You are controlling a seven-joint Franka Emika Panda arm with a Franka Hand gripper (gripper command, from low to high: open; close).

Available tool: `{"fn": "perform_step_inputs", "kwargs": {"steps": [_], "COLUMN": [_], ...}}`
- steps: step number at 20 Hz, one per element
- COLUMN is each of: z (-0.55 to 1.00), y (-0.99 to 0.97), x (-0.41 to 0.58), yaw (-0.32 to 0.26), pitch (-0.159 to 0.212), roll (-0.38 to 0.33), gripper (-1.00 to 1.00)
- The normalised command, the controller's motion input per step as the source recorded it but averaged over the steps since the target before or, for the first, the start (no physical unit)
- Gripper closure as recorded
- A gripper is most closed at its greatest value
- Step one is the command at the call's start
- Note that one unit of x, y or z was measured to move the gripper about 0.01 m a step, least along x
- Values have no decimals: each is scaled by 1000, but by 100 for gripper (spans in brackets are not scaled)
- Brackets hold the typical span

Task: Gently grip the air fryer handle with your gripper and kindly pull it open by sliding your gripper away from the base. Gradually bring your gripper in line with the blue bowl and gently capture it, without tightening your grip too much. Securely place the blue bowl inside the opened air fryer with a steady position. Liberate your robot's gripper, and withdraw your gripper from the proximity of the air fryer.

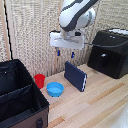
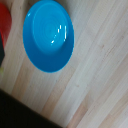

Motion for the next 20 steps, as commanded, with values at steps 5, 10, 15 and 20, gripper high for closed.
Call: {"fn": "perform_step_inputs", "kwargs": {"steps": [5, 10, 15, 20], "z": [0, -23, -38, -134], "y": [-199, -229, -337, -429], "x": [0, -48, -107, -165], "yaw": [-85, -25, 0, 0], "pitch": [-55, -81, -99, -136], "roll": [-358, -375, -371, -333], "gripper": [-100, -100, -100, -100]}}
